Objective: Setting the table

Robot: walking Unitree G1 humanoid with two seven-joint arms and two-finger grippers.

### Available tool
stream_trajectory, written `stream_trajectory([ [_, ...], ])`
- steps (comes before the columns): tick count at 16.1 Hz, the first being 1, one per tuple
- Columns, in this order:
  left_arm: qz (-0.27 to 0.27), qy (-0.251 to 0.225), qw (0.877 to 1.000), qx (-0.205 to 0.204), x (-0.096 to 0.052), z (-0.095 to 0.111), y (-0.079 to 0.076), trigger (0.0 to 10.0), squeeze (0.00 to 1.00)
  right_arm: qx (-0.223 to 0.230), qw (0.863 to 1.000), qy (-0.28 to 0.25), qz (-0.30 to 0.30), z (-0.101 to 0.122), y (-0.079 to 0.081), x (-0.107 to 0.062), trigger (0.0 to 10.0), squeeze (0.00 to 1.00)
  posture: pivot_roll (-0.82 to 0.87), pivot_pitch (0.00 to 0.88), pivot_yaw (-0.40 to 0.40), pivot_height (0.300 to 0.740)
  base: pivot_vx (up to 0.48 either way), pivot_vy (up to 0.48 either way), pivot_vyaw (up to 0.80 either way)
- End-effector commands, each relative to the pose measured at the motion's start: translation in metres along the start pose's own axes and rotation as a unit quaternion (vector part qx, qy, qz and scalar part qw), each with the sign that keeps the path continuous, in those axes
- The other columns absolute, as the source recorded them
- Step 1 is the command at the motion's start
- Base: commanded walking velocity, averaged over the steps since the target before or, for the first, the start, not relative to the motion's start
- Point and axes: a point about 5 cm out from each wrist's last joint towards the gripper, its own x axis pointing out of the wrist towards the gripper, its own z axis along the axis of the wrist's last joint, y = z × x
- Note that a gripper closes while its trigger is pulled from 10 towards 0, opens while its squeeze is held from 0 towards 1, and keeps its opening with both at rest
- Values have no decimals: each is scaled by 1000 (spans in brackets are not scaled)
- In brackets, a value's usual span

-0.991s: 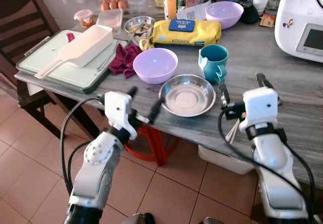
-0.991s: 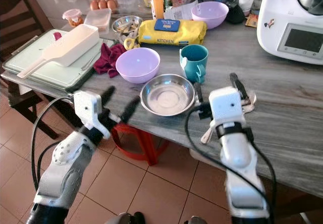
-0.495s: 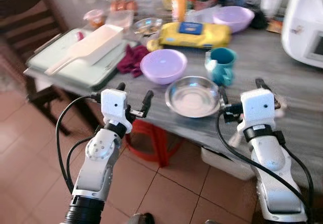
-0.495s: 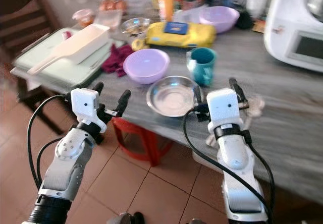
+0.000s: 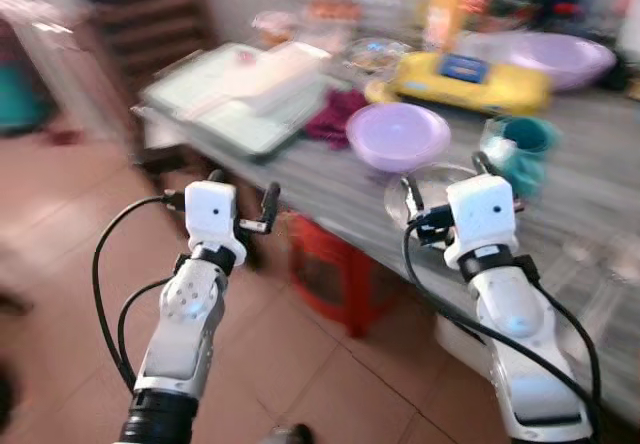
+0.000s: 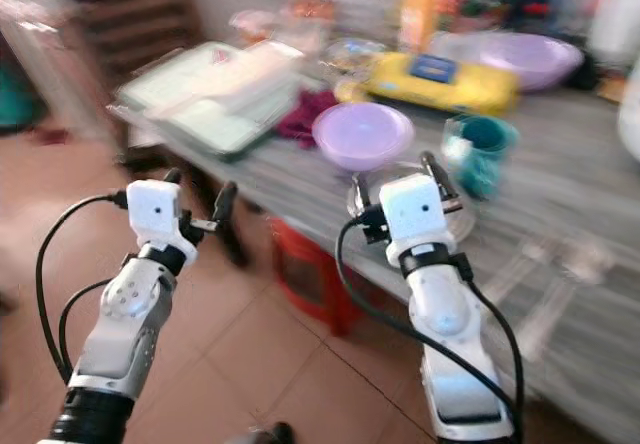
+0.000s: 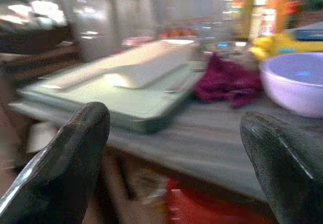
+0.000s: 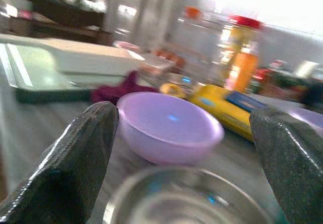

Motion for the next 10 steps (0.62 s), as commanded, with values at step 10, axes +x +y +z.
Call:
stream_trajectory([
  [10,68,16,997,43,0,-8,17,10000,0,14,999,-1,40,0,14,2,10000,0,-117,92,100,740,0,0,800],
])
